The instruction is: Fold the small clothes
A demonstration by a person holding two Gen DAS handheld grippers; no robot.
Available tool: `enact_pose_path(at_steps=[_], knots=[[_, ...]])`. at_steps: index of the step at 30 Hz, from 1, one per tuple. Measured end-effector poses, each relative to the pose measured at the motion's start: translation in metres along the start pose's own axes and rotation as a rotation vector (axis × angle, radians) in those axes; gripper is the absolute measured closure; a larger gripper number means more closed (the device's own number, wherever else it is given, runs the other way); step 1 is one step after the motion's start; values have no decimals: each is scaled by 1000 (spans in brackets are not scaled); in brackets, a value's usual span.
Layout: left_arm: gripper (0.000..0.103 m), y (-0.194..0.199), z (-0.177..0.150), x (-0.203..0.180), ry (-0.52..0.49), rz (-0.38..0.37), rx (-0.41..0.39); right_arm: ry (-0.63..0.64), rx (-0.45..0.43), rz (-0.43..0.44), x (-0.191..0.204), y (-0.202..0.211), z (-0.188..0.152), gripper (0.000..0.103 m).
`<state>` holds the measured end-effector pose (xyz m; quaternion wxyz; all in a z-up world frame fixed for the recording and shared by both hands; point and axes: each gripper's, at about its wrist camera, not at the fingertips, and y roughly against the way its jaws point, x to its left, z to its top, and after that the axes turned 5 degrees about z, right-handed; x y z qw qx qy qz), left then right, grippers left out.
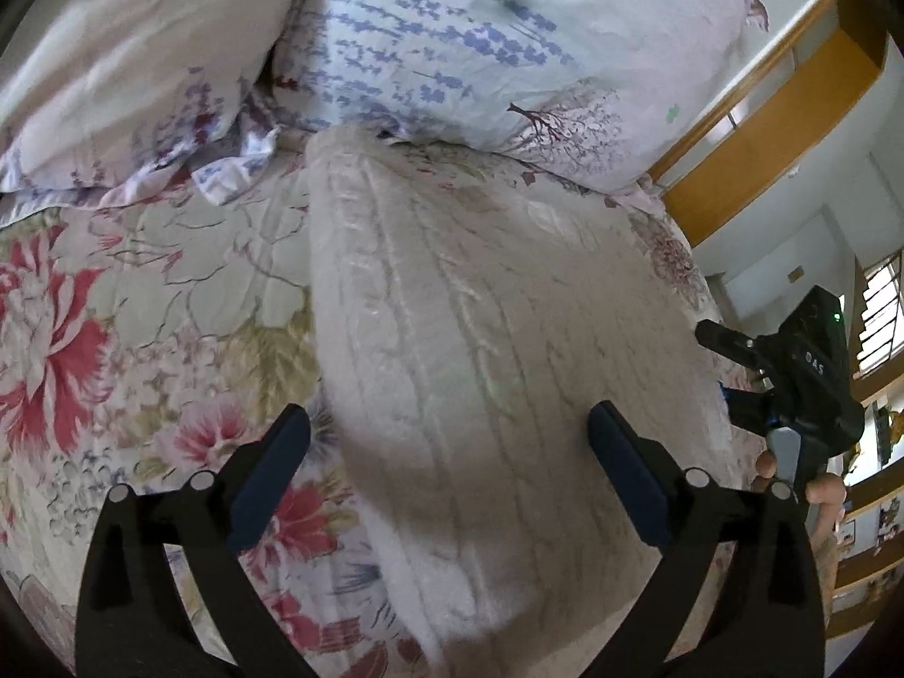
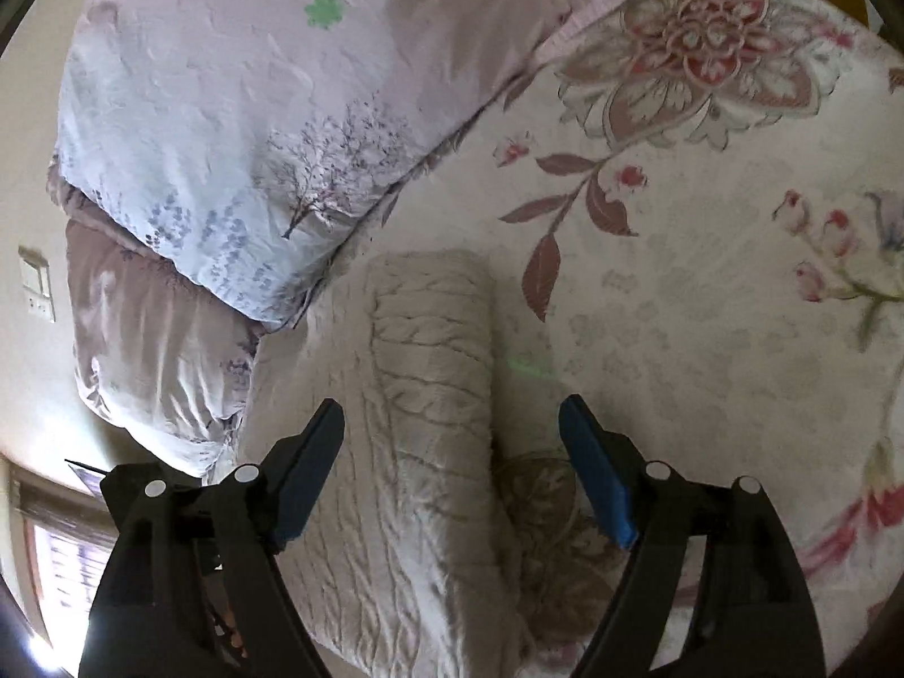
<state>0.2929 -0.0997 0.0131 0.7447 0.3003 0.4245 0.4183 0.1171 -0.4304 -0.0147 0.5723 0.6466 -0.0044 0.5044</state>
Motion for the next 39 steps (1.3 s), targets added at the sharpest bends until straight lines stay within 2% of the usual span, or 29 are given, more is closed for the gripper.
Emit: enact_pose_path(at_steps=[4,6,12,15,18,20,22,25,28,32,36,39], knots=[[4,-8,1,-3,-3,-17,9,40,22,18,4,-3,-3,31],[4,-9,1,-4,-3,-24,9,62,38,24,8,-7,-5,37],[5,-12,1,-5,4,-53,2,64,62,83,8,-15,-7,48],[10,-13,2,-1,31,-81,1,63,74,106,7,-19,-8,57],[26,-11,3,10,108,-127,3,56,92,130,7,-20,-10,65],[42,-9,3,22,180,-179,7,44,86,154,7,-18,-12,69],[54,-5,3,30,215,-227,4,47,70,170,10,-13,-14,71],[63,7,0,33,218,-267,-12,62,46,189,22,-6,-20,72],[65,25,-5,32,193,-296,-23,96,29,221,41,1,-30,73],[66,61,-19,45,168,-295,-48,177,50,226,79,-2,-56,74],[66,101,-34,80,182,-266,-75,274,66,235,118,-21,-78,75],[65,124,-41,114,213,-227,-103,395,50,216,152,-40,-97,75]])
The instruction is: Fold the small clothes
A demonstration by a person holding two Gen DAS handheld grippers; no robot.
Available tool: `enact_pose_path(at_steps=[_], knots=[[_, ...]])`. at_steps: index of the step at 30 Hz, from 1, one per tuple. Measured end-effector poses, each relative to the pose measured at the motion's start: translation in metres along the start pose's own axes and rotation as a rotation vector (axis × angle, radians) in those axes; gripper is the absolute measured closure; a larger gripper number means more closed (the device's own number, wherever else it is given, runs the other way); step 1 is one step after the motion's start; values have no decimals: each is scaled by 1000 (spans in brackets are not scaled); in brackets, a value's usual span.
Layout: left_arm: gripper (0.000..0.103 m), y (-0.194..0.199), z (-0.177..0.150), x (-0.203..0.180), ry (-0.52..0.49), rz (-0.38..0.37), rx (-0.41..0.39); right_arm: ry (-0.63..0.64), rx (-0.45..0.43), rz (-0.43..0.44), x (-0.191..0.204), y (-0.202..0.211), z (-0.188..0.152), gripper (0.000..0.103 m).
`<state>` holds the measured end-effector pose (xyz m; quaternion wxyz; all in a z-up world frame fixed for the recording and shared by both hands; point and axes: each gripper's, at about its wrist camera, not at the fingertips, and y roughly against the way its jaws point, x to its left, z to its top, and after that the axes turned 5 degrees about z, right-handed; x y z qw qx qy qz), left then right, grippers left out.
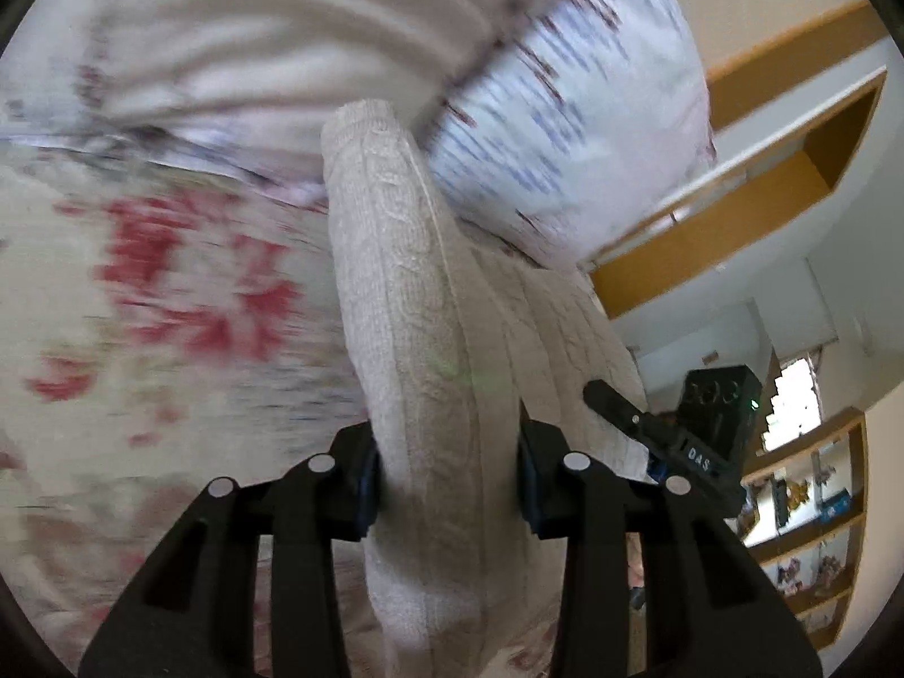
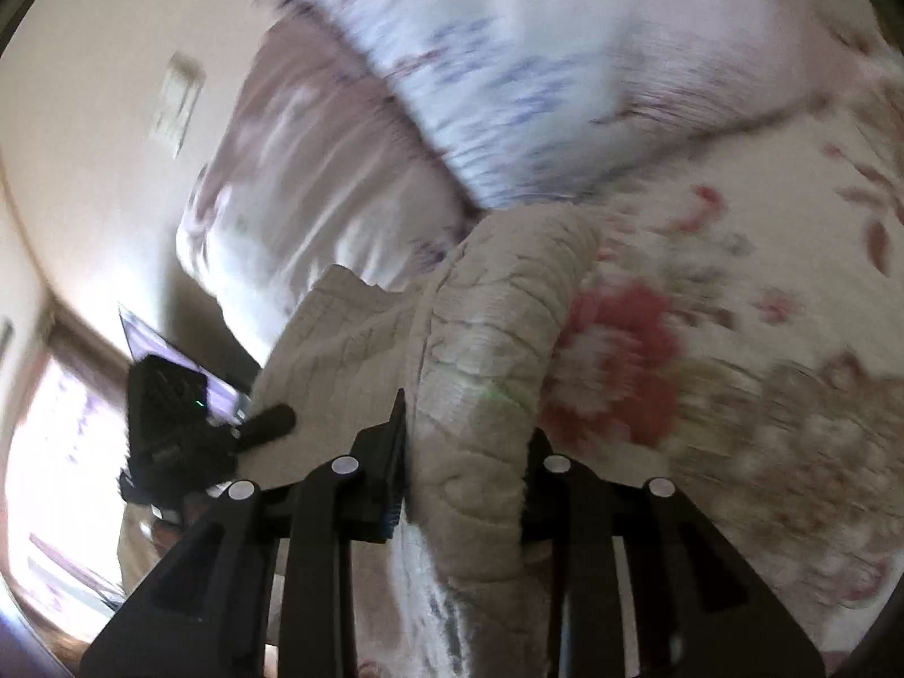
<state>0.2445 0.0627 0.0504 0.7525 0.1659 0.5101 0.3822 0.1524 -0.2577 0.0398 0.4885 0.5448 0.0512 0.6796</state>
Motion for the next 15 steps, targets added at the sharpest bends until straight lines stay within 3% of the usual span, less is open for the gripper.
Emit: enact_pose_path(at_steps=[2,4,5,6,9,15], knots=[[62,9,2,24,33,65,-26,70,30,-51,15,-27,-3,75],[59,3,2,46,72,165,-29,61,117,-116,10,-61,-7,74],[54,-3,0,56,91,201,-16,43,145,-171,5,-73,-9,65],[53,-7,-5,65,118,184,-20,33,152,-185,0,-76,-10,62],[51,2,-10,63,104,168,-55,-41,160,-133,-11,-68,-5,62],[30,34,-24,40,-29,272,-171,-90,63,-116,-22,-34,12,62]])
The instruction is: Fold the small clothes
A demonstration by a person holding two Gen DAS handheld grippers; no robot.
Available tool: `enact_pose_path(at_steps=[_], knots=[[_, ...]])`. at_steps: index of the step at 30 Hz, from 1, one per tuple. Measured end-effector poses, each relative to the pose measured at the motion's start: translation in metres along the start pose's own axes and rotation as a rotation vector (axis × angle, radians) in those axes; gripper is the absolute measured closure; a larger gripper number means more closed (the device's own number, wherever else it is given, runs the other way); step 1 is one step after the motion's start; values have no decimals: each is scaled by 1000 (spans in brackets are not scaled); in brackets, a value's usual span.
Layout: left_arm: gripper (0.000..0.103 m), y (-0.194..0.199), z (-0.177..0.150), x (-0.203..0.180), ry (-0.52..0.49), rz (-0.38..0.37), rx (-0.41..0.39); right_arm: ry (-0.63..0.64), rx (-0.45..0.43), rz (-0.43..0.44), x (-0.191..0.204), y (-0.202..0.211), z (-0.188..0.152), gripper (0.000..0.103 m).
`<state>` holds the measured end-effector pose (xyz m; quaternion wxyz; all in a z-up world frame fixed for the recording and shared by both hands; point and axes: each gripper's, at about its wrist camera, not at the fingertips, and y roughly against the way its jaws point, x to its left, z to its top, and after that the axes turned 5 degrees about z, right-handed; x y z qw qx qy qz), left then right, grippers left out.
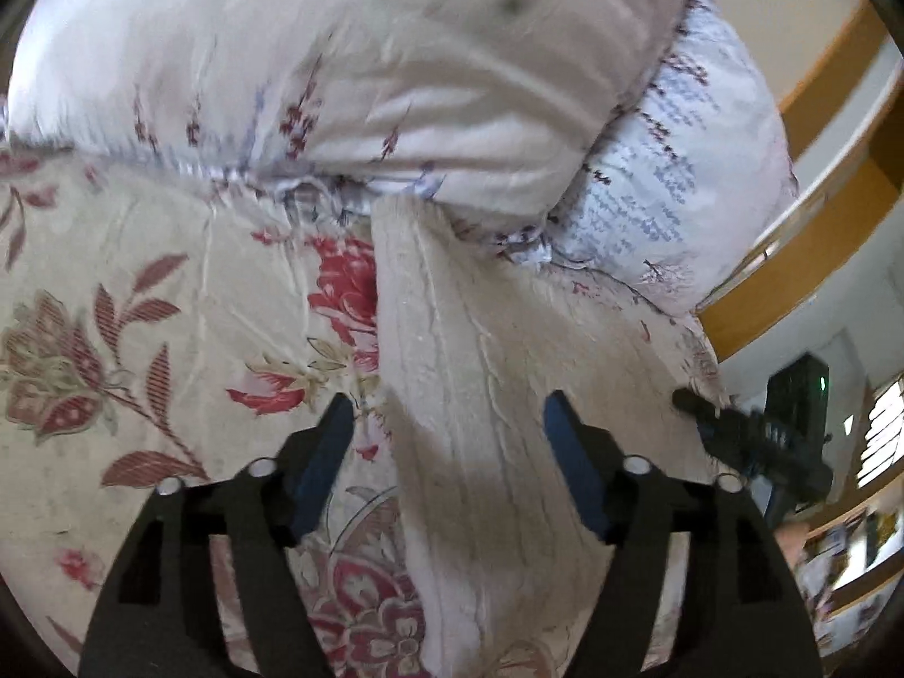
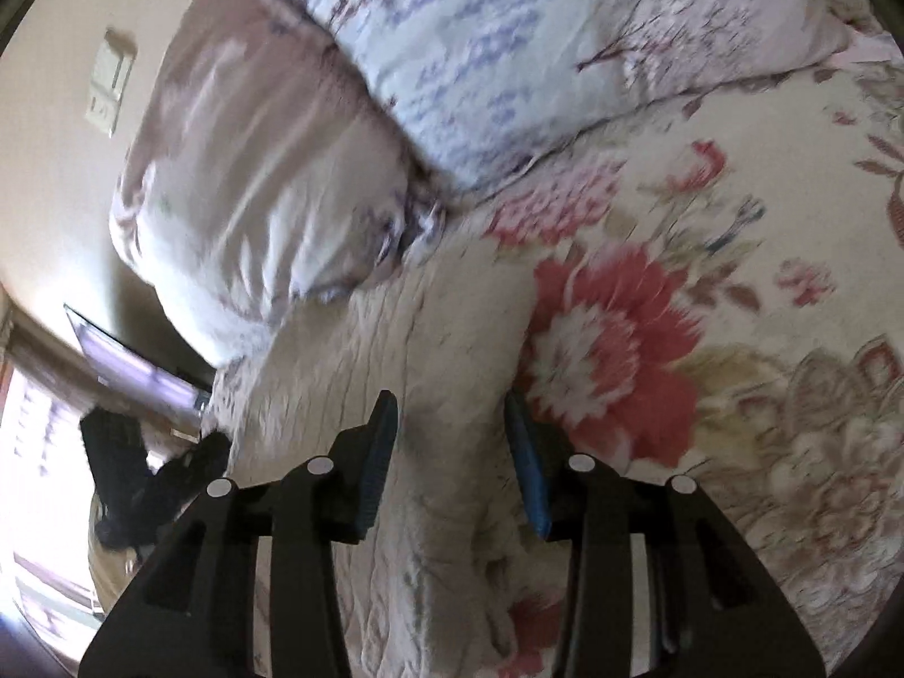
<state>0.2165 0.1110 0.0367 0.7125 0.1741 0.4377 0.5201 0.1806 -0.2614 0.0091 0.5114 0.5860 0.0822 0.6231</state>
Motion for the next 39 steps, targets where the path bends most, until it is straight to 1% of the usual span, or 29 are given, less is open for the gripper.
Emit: enact_pose_path(at_steps=[1,2,3,4,5,6,8,10,11,12,14,15,16,17,18,19,20,23,26,27,28,30,31,32,36,39], knots=[[29,4,-3,-2,-16,4,-1,-3,1,0,0,-2,2,62],[29,4,-3,-5,-26,6,4,5,13,-1,1,-7,3,64],[28,4,-6,-7,-37,11,13,26,25,-15,6,-13,1,79],[28,3,-8,-7,-42,18,20,57,24,-31,9,-16,-1,86],[28,2,-9,-7,-45,24,28,109,-12,-73,17,-16,-1,93],[28,2,-11,-6,-48,30,33,137,-43,-94,22,-13,1,94],[28,1,-13,-6,-58,46,36,152,-97,-132,25,-6,4,94],[25,-2,-13,-10,-72,57,38,149,-81,-216,20,-14,6,94],[24,-4,-14,-11,-78,62,39,138,-50,-271,13,-24,4,94],[23,-6,-14,-12,-87,69,41,124,-27,-297,6,-31,1,94],[20,-10,-16,-14,-104,88,40,130,-26,-326,3,-34,-1,92],[19,-10,-17,-14,-110,99,37,147,-28,-342,7,-33,-1,88],[19,-9,-17,-14,-113,101,33,160,-32,-355,11,-31,-1,86],[20,-8,-18,-13,-109,97,30,171,-49,-358,16,-24,-2,80],[20,-5,-18,-11,-103,91,28,185,-72,-346,22,-15,-4,77],[20,-2,-18,-9,-94,80,24,196,-87,-330,27,-10,-5,75],[20,0,-19,-8,-92,78,22,227,-108,-288,36,0,-10,72],[20,5,-23,-7,-98,79,18,326,-119,-222,59,13,-27,64],[20,7,-25,-7,-105,84,16,393,-70,-203,70,7,-42,63],[20,7,-26,-7,-108,88,14,408,-50,-209,72,4,-47,63],[19,7,-27,-7,-111,94,13,424,-32,-226,73,0,-52,63],[16,5,-29,-7,-123,114,10,456,11,-307,67,-15,-62,62],[16,3,-31,-8,-135,123,10,471,14,-338,64,-16,-68,62],[16,1,-32,-10,-147,136,8,490,-6,-348,63,-15,-74,62],[16,1,-37,-16,-186,176,-19,448,-18,-348,58,-9,-80,60],[16,6,-38,-15,-189,175,-37,438,-23,-348,56,-2,-87,57]])
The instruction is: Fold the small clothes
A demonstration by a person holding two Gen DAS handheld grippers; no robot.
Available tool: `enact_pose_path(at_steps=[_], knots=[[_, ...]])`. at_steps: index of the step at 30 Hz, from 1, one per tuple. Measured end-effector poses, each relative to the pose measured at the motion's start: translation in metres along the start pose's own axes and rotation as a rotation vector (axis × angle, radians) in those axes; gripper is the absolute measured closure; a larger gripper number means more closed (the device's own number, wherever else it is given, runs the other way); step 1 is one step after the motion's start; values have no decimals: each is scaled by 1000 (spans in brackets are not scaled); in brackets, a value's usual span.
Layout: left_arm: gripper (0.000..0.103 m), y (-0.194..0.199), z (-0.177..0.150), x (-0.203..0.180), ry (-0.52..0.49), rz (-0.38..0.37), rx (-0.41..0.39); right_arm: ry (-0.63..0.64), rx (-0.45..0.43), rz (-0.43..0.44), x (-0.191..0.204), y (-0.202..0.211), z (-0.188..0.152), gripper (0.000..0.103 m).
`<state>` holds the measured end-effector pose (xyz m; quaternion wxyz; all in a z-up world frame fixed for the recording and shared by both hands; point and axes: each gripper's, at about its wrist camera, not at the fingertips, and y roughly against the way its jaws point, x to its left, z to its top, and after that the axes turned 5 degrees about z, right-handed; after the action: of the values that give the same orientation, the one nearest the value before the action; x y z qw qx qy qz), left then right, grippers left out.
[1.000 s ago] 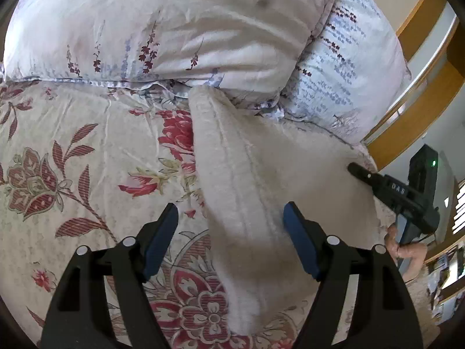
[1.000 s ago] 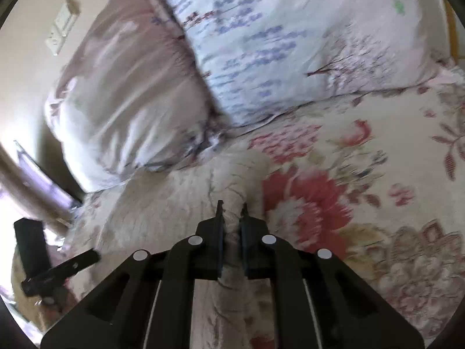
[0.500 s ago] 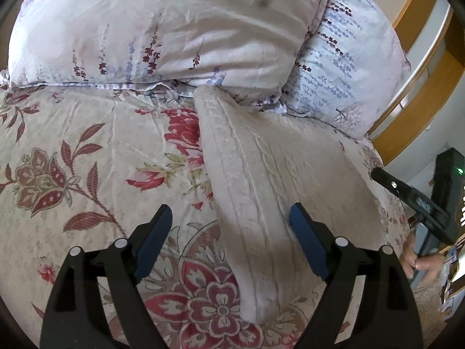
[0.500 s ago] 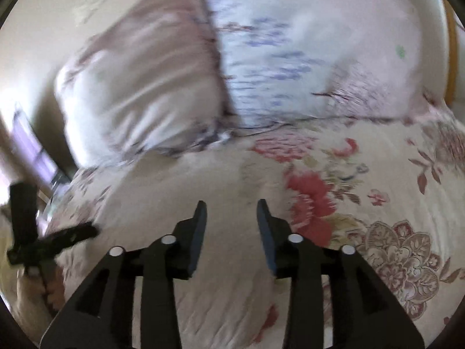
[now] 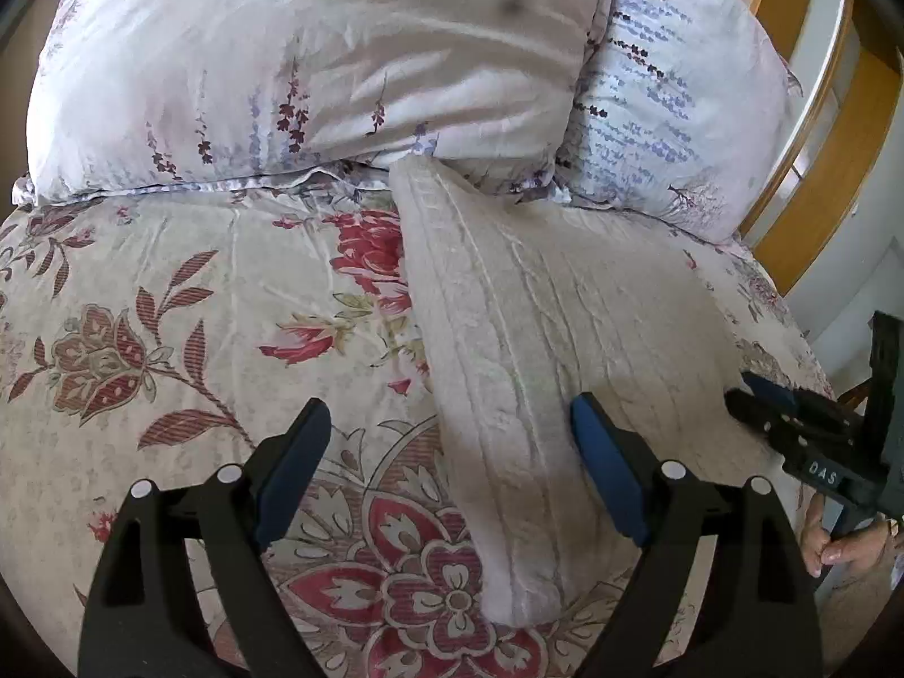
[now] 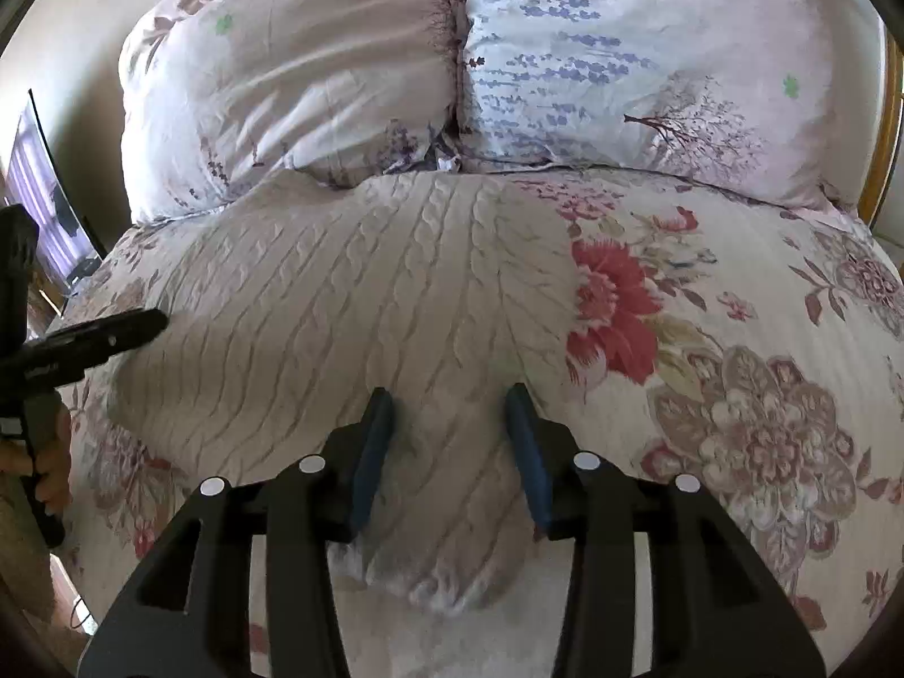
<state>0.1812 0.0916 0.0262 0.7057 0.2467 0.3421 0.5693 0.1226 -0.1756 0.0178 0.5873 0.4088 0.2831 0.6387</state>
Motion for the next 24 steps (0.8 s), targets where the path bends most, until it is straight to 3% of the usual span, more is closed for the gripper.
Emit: enact_pose_path(at_steps=[2,4,6,8,14,24], knots=[[17,9,-2,-1,-10,-2,-31,-13,-16,-11,-2,11,-2,53],[17,22,-8,-3,-38,-10,-70,-33,-53,-28,-6,25,-4,41],[12,32,-16,-4,-60,-14,-93,-49,-85,-30,-11,37,-7,29],[8,39,-25,-5,-72,-10,-104,-72,-107,-32,-16,46,-11,23],[8,42,-45,-4,-43,-26,-50,-108,-88,-31,-16,47,-24,17],[5,39,-61,-23,-87,35,-7,-95,-46,-39,2,39,-41,10]])
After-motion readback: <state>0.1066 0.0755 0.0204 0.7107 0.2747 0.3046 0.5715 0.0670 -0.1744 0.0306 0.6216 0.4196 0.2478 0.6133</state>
